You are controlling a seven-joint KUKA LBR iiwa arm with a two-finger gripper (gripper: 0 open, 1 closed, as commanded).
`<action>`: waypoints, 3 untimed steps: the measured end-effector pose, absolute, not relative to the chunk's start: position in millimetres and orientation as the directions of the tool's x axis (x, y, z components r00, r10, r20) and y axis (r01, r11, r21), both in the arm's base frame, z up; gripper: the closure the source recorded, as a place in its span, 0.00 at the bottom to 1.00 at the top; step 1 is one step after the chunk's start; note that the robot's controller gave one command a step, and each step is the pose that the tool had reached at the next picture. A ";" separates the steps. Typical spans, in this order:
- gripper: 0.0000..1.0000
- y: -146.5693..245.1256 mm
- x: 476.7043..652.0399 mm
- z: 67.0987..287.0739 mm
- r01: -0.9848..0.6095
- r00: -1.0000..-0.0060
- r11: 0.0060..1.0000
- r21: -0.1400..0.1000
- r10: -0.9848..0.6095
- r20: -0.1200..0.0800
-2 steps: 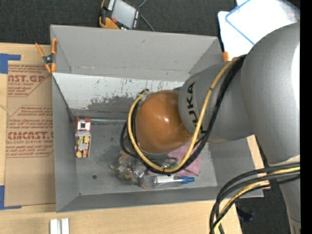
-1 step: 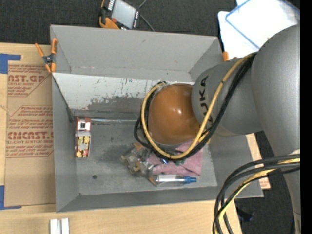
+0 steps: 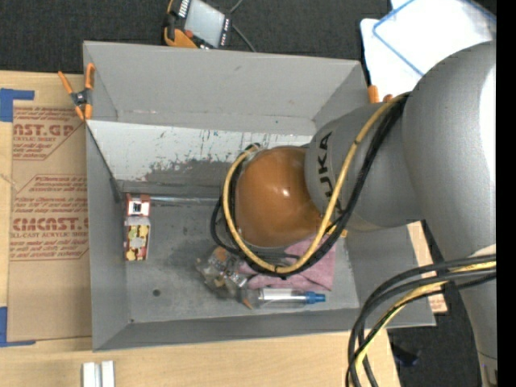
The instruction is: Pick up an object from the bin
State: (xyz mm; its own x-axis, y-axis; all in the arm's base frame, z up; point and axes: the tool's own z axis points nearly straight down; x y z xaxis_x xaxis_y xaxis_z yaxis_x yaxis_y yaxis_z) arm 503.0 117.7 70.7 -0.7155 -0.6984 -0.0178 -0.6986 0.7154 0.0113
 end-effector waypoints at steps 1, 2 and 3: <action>1.00 81.5 504.4 70.9 -0.620 -0.785 0.785 0.011 -0.620 -0.023; 1.00 81.4 504.4 70.9 -0.620 -0.785 0.785 0.011 -0.619 -0.023; 1.00 72.1 505.3 70.8 -0.607 -0.795 0.795 0.013 -0.607 -0.027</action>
Offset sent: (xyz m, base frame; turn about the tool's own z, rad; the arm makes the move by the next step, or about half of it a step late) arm 0.0000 0.0000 0.0000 0.0000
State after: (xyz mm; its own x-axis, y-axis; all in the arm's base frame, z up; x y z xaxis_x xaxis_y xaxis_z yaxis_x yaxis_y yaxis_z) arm 505.3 72.1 70.8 -0.7946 -0.6066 -0.0266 -0.6070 0.7946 0.0131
